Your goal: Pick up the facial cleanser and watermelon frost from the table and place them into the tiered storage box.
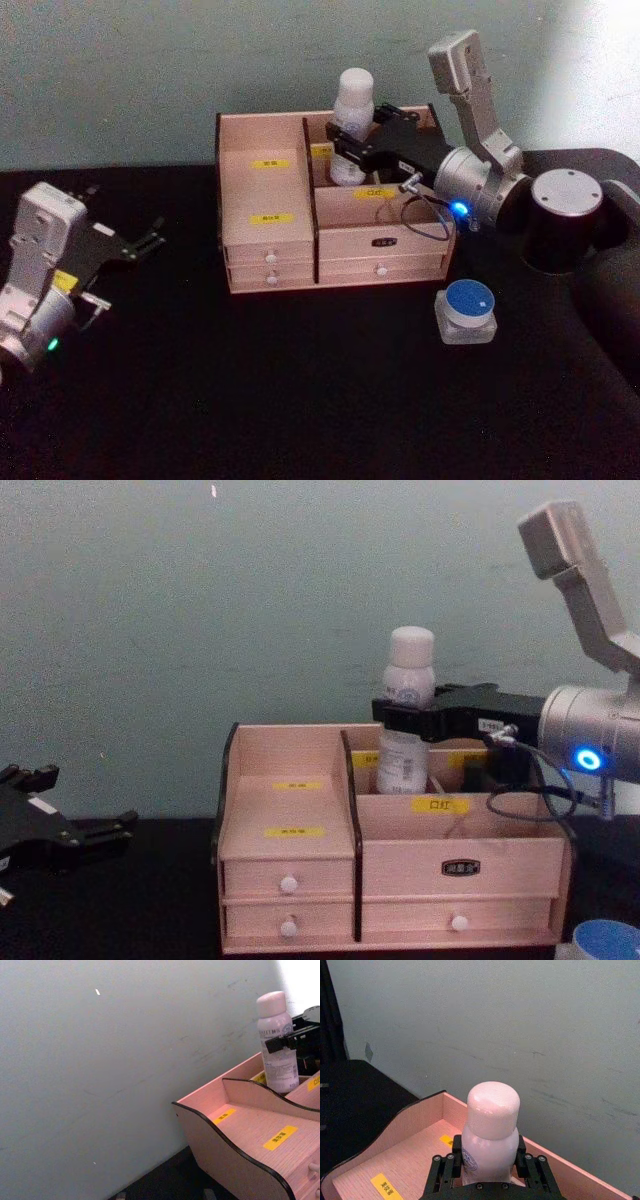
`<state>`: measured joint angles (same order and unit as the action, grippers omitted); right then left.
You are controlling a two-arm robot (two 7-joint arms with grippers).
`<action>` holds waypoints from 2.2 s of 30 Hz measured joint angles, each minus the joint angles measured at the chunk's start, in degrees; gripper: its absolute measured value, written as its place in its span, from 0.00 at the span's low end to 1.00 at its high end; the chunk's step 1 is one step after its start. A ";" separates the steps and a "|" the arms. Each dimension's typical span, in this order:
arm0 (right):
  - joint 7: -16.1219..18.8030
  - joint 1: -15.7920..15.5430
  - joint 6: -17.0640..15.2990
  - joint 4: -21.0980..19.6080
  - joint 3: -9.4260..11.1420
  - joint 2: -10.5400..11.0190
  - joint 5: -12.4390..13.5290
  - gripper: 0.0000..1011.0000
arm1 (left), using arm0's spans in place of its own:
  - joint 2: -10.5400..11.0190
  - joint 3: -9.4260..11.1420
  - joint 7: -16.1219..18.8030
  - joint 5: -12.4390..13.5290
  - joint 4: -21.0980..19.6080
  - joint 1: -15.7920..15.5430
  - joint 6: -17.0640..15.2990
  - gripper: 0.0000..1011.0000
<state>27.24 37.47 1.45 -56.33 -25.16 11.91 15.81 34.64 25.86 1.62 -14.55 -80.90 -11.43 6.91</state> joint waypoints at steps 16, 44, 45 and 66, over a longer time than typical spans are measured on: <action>-0.22 1.67 0.44 5.39 0.22 -1.71 -1.63 0.58 | 0.00 0.00 0.00 0.00 0.00 0.00 0.00 0.99; -0.18 2.03 0.15 7.62 0.79 -2.44 -2.71 0.58 | 0.00 0.00 0.00 0.00 0.00 0.00 0.00 0.99; -0.18 2.03 0.15 7.62 0.79 -2.44 -2.71 0.58 | 0.00 0.00 0.00 0.00 0.00 0.00 0.00 0.99; -0.26 1.99 0.13 7.54 0.71 -2.36 -2.69 0.99 | 0.00 0.00 0.00 0.00 0.00 0.00 0.00 0.99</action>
<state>26.98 39.46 1.58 -48.79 -24.45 9.55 13.11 34.64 25.86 1.62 -14.55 -80.90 -11.43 6.91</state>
